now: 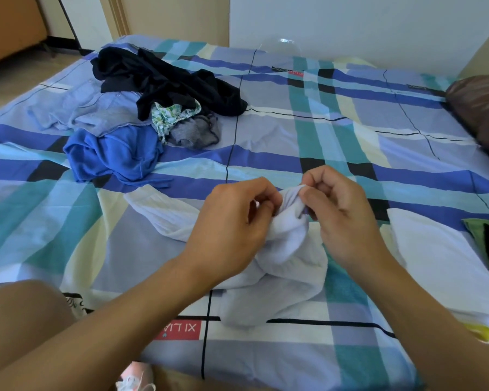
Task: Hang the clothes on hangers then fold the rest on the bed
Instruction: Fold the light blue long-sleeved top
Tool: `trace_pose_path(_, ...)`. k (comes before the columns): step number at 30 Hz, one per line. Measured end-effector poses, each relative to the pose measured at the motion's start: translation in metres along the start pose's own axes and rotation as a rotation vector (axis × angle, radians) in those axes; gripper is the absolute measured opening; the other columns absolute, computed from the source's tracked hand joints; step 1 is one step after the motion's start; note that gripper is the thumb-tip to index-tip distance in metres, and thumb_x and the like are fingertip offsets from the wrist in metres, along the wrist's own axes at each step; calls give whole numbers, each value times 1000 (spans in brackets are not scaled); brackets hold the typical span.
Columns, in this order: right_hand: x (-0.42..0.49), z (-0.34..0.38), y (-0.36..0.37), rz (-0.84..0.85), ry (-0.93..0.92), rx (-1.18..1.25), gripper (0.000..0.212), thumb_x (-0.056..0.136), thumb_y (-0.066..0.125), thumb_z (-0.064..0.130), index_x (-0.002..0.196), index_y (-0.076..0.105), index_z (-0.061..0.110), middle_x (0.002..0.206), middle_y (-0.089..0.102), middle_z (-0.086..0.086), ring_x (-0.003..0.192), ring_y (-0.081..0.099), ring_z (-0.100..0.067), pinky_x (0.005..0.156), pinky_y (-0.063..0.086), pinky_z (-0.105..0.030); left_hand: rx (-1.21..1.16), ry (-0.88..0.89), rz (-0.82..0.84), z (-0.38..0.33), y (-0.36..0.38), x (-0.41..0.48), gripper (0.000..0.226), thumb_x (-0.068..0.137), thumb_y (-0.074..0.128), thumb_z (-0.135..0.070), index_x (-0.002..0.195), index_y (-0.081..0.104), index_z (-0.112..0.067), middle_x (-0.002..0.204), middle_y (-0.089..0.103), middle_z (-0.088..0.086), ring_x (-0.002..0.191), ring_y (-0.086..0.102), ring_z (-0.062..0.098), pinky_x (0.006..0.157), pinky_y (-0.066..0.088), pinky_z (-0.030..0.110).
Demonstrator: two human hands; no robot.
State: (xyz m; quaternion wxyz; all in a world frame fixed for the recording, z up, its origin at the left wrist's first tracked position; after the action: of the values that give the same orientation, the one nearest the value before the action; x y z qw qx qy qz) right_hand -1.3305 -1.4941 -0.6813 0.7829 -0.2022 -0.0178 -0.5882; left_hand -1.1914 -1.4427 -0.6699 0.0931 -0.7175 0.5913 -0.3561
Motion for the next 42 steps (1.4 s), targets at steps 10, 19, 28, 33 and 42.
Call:
trace_pose_path(10,-5,-15,-6,-79,150,222,18,99,52,0,84,59,7,70,63,2,74,65,-15,74,56,-30,200,-83,178,21,22,-7,30,77,54,-62,88,59,-34,84,56,-12,73,53,6,64,45,28)
trace_pose_path(19,-2,18,-12,-14,-100,-356,22,84,67,-3,82,57,16,77,59,6,69,54,-11,63,43,-16,-138,-238,117,35,21,-7,10,86,71,-19,87,64,-26,72,67,-5,61,58,9,59,51,28)
trace_pose_path(28,-3,27,-1,143,-272,-506,21,82,75,7,86,76,27,91,60,11,85,60,-10,74,52,-31,-177,-203,146,32,26,-6,21,81,68,-8,87,65,-28,82,71,-5,79,68,15,73,59,38)
trace_pose_path(33,-5,30,7,195,-372,-691,20,81,74,10,86,65,27,87,55,11,76,52,-10,72,45,-43,-187,-172,198,29,29,-5,32,78,61,1,90,66,-28,86,70,-6,81,68,18,74,58,44)
trace_pose_path(42,-6,20,15,321,-330,-620,9,87,64,25,78,63,24,87,52,10,80,53,-10,67,47,-42,-221,-108,251,18,21,-5,47,72,47,11,94,69,-25,94,73,-1,93,70,21,80,57,49)
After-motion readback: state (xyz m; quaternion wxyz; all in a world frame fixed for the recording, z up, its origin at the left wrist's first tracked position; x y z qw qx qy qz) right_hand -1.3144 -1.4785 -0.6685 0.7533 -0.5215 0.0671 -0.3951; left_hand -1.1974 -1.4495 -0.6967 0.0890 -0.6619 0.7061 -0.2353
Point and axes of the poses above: each hand's wrist, its own x-axis towards the middle knuckle, its own y-axis out of the palm, z = x × y, the point moved 10 cm from there along x, towards the middle knuckle
